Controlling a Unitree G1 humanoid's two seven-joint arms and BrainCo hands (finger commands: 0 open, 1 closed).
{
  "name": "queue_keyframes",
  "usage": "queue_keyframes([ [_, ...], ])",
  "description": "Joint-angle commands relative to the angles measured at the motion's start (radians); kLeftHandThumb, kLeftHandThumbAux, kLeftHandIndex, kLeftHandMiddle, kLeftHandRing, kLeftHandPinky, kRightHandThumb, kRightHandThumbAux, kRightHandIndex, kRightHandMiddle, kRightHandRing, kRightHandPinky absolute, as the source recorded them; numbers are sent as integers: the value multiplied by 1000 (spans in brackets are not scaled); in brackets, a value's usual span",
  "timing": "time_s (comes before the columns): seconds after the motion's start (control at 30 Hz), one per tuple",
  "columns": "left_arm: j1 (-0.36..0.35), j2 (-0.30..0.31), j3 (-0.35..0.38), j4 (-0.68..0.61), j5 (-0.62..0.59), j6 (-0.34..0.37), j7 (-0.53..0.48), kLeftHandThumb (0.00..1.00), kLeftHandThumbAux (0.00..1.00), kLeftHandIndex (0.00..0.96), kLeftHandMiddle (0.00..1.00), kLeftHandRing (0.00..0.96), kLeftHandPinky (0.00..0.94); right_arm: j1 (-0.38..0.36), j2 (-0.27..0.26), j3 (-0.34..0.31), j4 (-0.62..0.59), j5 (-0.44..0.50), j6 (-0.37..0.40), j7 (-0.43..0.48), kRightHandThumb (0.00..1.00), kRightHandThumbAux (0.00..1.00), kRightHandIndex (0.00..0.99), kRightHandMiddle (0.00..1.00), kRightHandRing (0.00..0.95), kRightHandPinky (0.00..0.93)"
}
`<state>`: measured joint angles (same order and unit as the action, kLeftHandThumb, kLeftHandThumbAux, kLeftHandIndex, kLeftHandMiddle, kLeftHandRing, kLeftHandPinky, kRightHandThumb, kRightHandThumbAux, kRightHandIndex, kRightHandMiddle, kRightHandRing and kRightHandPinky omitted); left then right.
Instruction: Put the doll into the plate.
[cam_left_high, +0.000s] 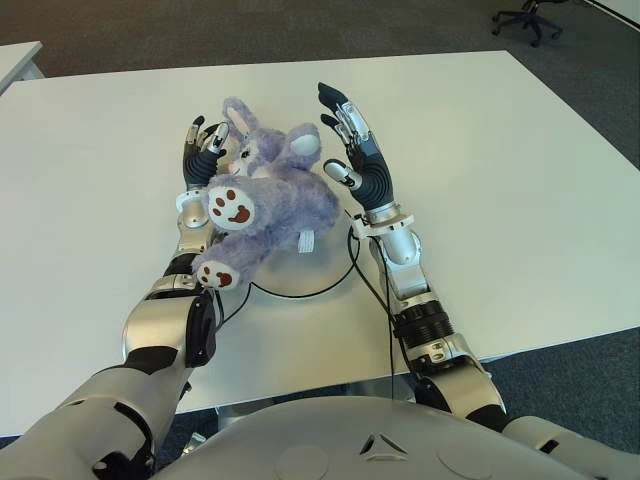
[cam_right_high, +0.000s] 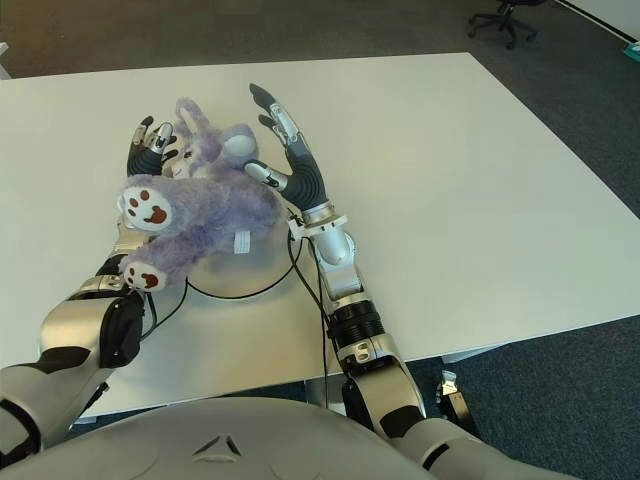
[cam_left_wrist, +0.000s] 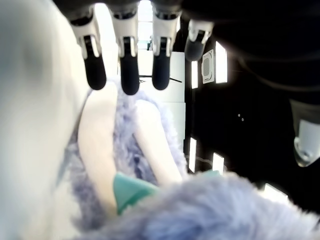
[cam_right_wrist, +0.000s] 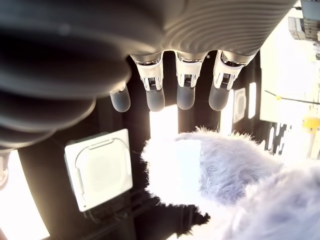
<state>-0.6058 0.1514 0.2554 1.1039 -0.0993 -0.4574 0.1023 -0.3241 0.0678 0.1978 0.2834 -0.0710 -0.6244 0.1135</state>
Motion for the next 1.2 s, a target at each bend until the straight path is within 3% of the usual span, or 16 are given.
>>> queue_keyframes([
  [0.03, 95, -29, -2, 65, 0, 59, -3, 0, 451, 66, 192, 201, 197, 65, 4, 3, -6, 22, 53, 11, 143, 374, 0, 0, 0, 0],
  [0.6, 100, -33, -2, 61, -1, 52, -3, 0, 460, 60, 191, 195, 168, 57, 3, -12, -58, 27, 92, 12, 138, 462, 0, 0, 0, 0],
  [0.97, 102, -33, -1, 58, -4, 49, -14, 0, 464, 70, 201, 214, 239, 50, 6, -17, -105, 28, 126, 0, 135, 459, 0, 0, 0, 0],
  [1.2, 104, -31, -1, 61, -3, 45, -14, 0, 466, 61, 204, 211, 173, 44, 10, -26, -133, 6, 154, -31, 71, 452, 0, 0, 0, 0],
])
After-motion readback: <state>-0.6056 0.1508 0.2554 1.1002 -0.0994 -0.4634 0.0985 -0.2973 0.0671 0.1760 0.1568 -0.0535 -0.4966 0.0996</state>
